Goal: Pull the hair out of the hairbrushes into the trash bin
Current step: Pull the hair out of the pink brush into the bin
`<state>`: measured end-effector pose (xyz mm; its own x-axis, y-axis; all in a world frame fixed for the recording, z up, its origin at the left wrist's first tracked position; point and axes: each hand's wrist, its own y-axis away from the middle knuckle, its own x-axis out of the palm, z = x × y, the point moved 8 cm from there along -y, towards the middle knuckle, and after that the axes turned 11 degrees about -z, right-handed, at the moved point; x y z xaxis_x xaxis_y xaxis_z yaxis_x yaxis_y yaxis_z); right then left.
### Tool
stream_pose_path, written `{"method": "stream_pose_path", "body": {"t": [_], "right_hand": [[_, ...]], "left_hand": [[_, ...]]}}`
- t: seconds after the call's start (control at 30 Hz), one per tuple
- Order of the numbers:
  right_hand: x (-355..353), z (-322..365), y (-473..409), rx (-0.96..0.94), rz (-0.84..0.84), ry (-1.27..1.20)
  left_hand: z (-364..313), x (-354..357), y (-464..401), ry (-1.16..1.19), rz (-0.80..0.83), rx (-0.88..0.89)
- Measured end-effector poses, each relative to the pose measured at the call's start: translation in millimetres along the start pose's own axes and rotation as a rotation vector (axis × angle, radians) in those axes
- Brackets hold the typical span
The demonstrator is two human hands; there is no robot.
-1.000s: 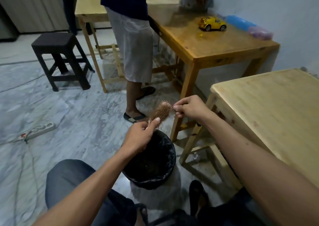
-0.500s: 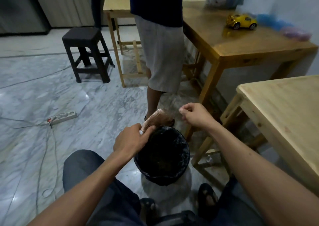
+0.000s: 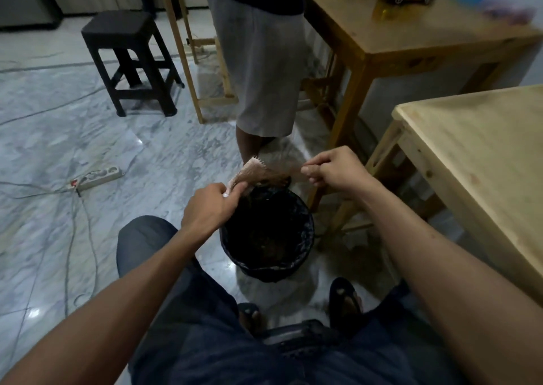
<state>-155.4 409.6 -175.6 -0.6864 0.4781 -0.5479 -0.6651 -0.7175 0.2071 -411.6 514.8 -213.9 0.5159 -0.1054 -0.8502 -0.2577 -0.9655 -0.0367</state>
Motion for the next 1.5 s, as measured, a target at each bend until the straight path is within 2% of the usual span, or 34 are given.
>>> {"method": "stream_pose_path", "body": {"t": [0.17,0.3,0.4,0.47,0.53,0.57,0.67,0.83,1.07,1.17,1.27,1.33,1.43,1.5], "right_hand": [[-32.4,-16.2,-4.1,0.085,-0.133,-0.088],[-32.7,-25.5,-3.8,0.107,-0.142,-0.021],[-7.0,-32.6,2.7,0.126,0.025,0.160],[38.7,-18.0,0.8,0.083,0.210,0.384],[47.1,-8.0,7.1,0.009,0.287,0.467],[52.9,-3.0,9.7,-0.017,0.310,0.424],[72.0,4.5,18.5,0.007,0.363,0.087],[65.0,1.4,7.1,0.002,0.165,-0.013],[39.9,-46.6,-9.6,0.118,-0.068,0.259],[48.6,-48.1,-7.5,0.115,-0.045,0.310],[67.3,-36.2,-6.1,0.101,0.183,0.442],[75.5,-17.3,-2.0,0.082,0.299,0.290],[82.0,11.5,2.9,0.038,0.359,-0.071],[87.5,18.6,5.9,-0.009,0.361,-0.065]], "left_hand": [[16.2,-10.9,-8.0,0.086,-0.015,-0.122],[17.0,-21.9,-12.1,0.092,-0.064,-0.101],[5.3,-16.1,-1.3,0.084,-0.065,-0.060],[25.9,-11.0,-9.3,0.118,-0.044,-0.091],[10.2,-4.9,-4.8,0.105,-0.012,-0.032],[3.6,-5.4,-4.0,0.112,-0.012,-0.011],[-10.9,-7.6,-2.2,0.126,-0.001,0.035],[-7.5,-9.6,-5.5,0.220,0.023,0.035],[16.5,-41.0,-23.7,0.324,-0.170,-0.045],[14.0,-36.0,-21.9,0.282,-0.152,-0.022],[9.7,-31.2,-19.2,0.230,-0.144,-0.004],[6.1,-29.1,-17.8,0.197,-0.136,0.015],[-1.6,-27.3,-16.0,0.162,-0.124,0.049],[-7.7,-26.1,-14.2,0.156,-0.115,0.069]]}}
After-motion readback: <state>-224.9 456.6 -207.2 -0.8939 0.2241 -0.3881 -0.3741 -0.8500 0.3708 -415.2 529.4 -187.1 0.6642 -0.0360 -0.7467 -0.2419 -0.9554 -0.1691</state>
